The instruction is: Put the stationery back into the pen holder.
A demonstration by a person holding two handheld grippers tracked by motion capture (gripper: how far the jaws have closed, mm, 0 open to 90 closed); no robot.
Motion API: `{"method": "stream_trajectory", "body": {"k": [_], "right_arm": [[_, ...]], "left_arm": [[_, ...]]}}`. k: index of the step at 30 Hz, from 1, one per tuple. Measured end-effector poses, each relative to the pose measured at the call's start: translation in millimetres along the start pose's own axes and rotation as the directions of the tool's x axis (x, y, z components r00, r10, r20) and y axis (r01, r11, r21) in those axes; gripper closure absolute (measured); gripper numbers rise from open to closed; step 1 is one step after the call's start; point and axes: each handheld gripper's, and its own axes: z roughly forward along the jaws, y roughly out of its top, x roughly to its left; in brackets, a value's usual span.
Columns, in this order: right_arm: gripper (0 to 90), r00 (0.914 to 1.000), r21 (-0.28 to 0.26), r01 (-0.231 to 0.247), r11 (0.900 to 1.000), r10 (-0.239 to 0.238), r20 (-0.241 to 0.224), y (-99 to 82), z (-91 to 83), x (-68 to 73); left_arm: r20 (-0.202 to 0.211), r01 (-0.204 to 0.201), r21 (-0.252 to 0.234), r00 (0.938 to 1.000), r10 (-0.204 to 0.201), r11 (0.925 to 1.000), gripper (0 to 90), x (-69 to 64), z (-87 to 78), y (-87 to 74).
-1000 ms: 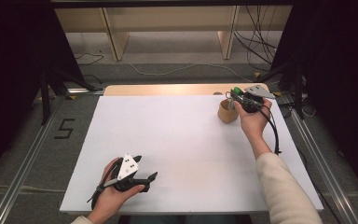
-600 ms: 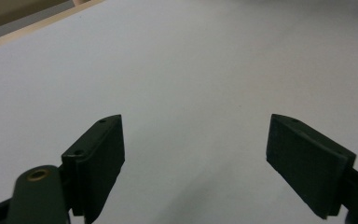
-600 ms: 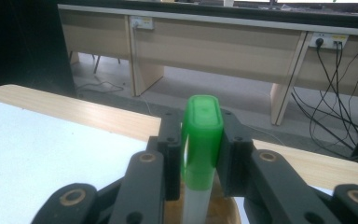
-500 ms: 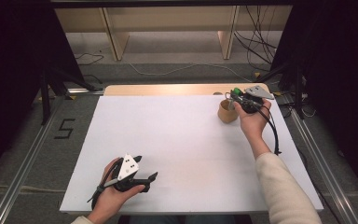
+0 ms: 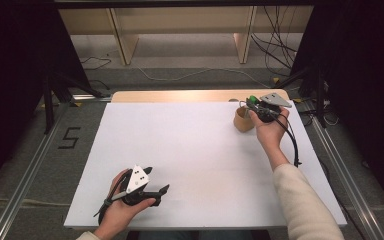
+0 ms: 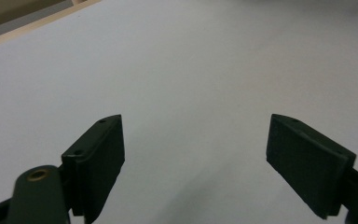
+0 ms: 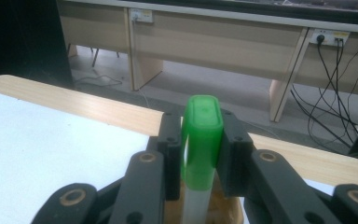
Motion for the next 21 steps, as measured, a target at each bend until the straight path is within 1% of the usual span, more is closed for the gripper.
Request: {"method": "stream_trajectory", "body": {"k": [8,11,18,21], "right_arm": [[74.3,1.0000,0.013,0.009,0.9999,-0.009,-0.001,-3.0,1.8,2.0],[74.3,1.0000,0.013,0.004,0.9999,-0.004,-0.002,-5.2,2.9,2.2],[74.3,1.0000,0.028,0.009,0.9996,-0.009,0.003,-10.2,4.1,0.9],[74.3,1.0000,0.031,0.002,0.9995,-0.002,0.003,-12.3,4.9,0.6]], "left_arm": [[0.003,-0.005,0.005,1.0000,0.005,1.0000,19.1,0.2,-0.1,-0.1],[0.001,-0.006,0.005,1.0000,0.006,1.0000,19.2,0.4,-0.3,-0.1],[0.003,-0.005,0.003,1.0000,0.005,1.0000,19.1,0.0,0.2,-0.2],[0.003,-0.004,0.007,1.0000,0.004,1.0000,19.1,0.3,-0.1,-0.3]]}}
